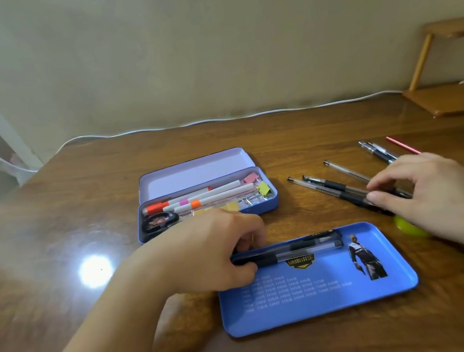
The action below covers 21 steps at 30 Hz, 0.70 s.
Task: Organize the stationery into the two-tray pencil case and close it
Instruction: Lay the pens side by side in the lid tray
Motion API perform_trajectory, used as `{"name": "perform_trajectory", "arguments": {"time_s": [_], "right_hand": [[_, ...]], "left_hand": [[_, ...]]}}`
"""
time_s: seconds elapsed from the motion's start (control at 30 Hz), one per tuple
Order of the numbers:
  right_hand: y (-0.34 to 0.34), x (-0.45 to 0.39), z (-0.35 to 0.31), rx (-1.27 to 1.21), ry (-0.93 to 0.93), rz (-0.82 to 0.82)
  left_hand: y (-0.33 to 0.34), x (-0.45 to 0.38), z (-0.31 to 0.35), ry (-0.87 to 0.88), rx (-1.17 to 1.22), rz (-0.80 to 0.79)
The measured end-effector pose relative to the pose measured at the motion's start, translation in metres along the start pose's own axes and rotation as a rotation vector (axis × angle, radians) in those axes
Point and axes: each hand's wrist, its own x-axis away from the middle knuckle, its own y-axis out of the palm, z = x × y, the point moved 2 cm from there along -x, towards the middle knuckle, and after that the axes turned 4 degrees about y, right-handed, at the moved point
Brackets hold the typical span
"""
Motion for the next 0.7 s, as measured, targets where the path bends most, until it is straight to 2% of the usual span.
{"name": "perform_trajectory", "arguments": {"time_s": [0.37, 0.47, 0.53, 0.6, 0.7], "right_hand": [[0.002, 0.0, -0.011, 0.164, -0.015, -0.047], [-0.007, 0.004, -0.015, -0.006, -0.069, 0.074], [-0.016, 0.009, -0.022, -0.174, -0.174, 0.116], [-0.019, 0.016, -0.031, -0.3, -0.311, 0.025], [-0.009, 0.026, -0.042, -0.256, -0.477, -0.196]], "left_hand": [[0.007, -0.004, 0.006, 0.061, 0.006, 0.023], [0.003, -0.001, 0.001, 0.038, 0.029, 0.04], [-0.002, 0.002, -0.007, -0.028, 0.079, 0.106], [-0.008, 0.005, -0.017, -0.09, 0.076, 0.212], [-0.014, 0.007, -0.023, -0.134, 0.047, 0.337]]}}
